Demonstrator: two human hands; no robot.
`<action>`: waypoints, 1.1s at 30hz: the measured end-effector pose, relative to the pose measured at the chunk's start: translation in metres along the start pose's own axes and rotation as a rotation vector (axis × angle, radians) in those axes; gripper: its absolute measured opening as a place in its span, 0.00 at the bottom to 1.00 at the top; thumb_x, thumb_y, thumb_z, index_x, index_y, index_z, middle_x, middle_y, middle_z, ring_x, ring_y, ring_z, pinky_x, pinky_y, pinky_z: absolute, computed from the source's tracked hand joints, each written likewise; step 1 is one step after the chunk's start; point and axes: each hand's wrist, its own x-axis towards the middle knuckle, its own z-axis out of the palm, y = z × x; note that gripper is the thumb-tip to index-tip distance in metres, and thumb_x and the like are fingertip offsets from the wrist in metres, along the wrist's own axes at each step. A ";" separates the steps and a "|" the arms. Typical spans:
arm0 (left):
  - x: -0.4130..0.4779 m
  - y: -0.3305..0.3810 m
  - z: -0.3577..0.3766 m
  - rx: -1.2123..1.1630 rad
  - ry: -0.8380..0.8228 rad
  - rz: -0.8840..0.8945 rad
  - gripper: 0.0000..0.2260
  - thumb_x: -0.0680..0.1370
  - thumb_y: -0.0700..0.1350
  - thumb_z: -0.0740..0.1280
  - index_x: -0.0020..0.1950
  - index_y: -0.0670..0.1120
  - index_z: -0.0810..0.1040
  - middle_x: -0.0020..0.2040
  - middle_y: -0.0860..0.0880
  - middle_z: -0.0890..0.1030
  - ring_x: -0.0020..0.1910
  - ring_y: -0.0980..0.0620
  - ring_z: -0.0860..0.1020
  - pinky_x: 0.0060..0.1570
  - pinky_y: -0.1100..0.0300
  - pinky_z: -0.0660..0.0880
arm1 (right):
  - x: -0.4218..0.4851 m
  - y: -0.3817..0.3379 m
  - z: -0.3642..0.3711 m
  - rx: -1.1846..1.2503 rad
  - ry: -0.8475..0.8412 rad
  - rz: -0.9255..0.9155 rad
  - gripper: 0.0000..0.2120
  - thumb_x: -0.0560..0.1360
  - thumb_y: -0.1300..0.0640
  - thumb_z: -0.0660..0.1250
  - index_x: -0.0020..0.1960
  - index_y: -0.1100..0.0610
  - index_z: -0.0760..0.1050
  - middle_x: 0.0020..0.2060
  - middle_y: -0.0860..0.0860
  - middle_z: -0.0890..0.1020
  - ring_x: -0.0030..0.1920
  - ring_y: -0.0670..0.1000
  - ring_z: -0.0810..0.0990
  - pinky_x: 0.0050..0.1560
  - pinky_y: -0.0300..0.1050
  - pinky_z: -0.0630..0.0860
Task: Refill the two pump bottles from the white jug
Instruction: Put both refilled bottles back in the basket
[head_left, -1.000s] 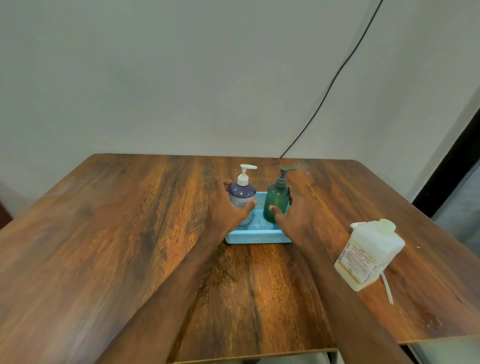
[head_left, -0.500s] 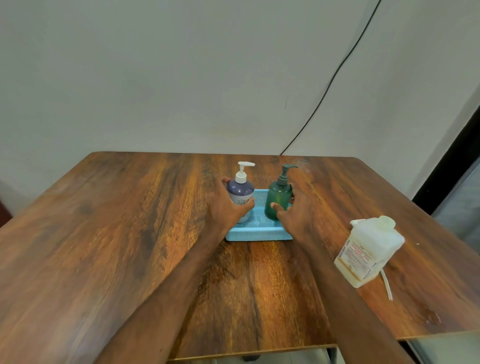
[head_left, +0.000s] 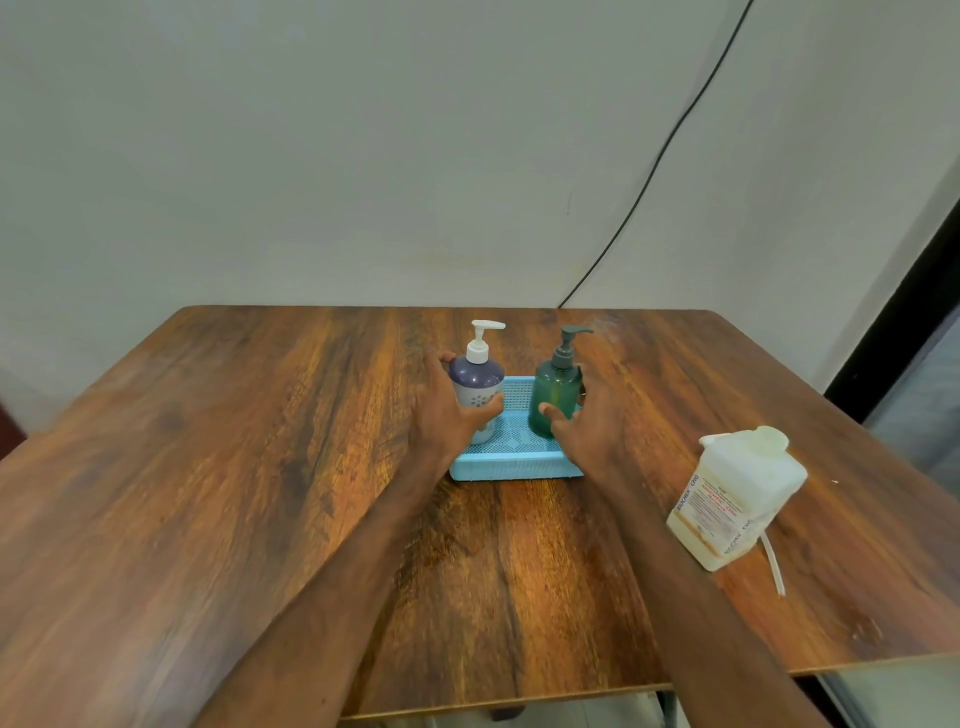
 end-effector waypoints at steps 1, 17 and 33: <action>0.001 0.000 0.000 -0.001 -0.003 0.002 0.35 0.69 0.49 0.83 0.68 0.47 0.66 0.62 0.52 0.76 0.57 0.54 0.78 0.55 0.58 0.79 | 0.000 0.001 0.001 -0.008 0.005 0.000 0.29 0.70 0.54 0.80 0.67 0.52 0.74 0.61 0.50 0.80 0.61 0.54 0.79 0.55 0.44 0.75; -0.012 0.009 -0.014 -0.011 -0.073 -0.053 0.44 0.71 0.61 0.78 0.77 0.50 0.57 0.74 0.50 0.68 0.68 0.52 0.72 0.62 0.58 0.70 | -0.049 0.006 -0.040 0.048 -0.024 0.070 0.45 0.71 0.36 0.74 0.81 0.46 0.56 0.79 0.49 0.63 0.77 0.53 0.65 0.74 0.57 0.66; -0.006 -0.035 -0.011 0.168 -0.253 -0.028 0.45 0.69 0.60 0.80 0.80 0.48 0.67 0.73 0.49 0.76 0.68 0.49 0.78 0.67 0.48 0.78 | -0.005 0.041 -0.023 0.020 -0.130 -0.006 0.12 0.72 0.51 0.78 0.54 0.52 0.84 0.48 0.46 0.84 0.47 0.44 0.80 0.42 0.36 0.72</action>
